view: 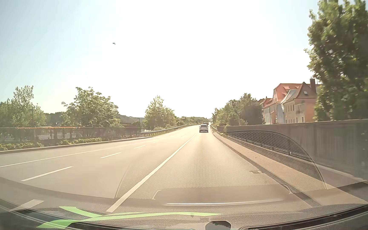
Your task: Follow the waypoints while adhering to traffic rules and regulations
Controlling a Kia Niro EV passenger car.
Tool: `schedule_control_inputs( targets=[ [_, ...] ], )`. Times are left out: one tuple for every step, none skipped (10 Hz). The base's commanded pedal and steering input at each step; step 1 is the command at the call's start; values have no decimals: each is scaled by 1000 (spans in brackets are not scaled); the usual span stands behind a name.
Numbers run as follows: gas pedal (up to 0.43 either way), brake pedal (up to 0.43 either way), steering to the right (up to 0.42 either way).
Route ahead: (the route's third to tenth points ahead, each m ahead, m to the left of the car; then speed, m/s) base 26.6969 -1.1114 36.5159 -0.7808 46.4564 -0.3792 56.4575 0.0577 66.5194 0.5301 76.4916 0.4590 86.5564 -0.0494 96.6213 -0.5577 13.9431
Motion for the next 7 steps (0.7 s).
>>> schedule_control_inputs(
  targets=[
    [47,0,-1],
    [47,0,1],
    [79,0,4],
    [118,0,5],
    [138,0,5],
    [177,0,4],
    [220,0,3]
  ],
)
